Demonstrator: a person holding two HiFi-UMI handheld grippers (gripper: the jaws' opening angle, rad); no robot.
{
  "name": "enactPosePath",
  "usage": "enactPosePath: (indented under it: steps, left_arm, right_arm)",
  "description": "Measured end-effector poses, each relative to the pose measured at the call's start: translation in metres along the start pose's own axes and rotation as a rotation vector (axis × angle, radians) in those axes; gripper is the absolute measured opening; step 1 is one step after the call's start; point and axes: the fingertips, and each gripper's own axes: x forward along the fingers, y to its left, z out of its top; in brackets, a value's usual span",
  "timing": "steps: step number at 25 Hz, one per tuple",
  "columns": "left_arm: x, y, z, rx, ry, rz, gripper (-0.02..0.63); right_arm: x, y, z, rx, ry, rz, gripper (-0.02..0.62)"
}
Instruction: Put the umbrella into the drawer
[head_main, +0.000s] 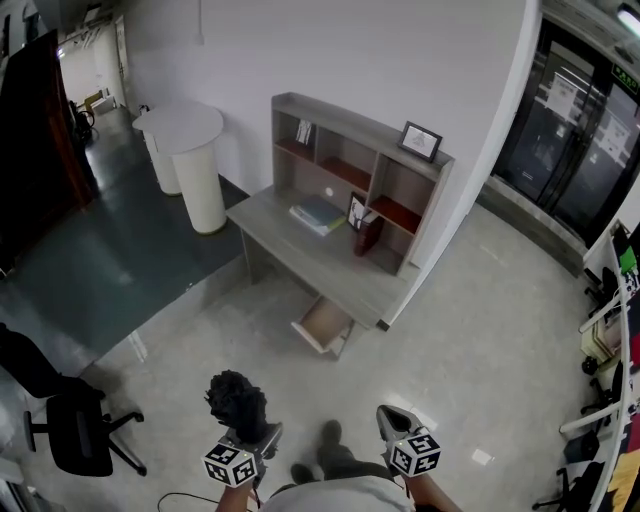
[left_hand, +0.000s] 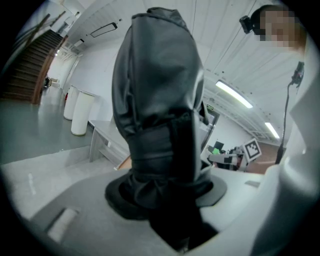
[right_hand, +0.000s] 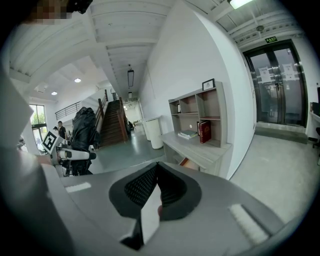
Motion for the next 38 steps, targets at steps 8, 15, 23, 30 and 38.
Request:
enactPosePath:
  steps: [8,15,23,30,38]
  left_arm:
    - [0.023,0.02,0.015,-0.005,0.013,0.034,0.209]
    - [0.057,0.038,0.037,-0.01,0.013,0.051,0.209]
    - [0.097,0.059,0.055,-0.027,0.02,0.078,0.209]
    - [0.131,0.072,0.065,-0.052,0.027,0.111,0.209]
    - [0.179,0.085,0.081,-0.078,0.014,0.135,0.209]
  right_arm:
    - [0.041,-0.018,0.023,0.0,0.003,0.029,0.005]
    - [0.079,-0.044,0.042,0.005,0.012,0.045,0.005]
    - [0.124,-0.075,0.061,0.019,0.033,0.072,0.005]
    - [0.16,-0.104,0.073,0.023,0.06,0.102,0.005]
    - [0.194,-0.143,0.082,0.008,0.095,0.14,0.005]
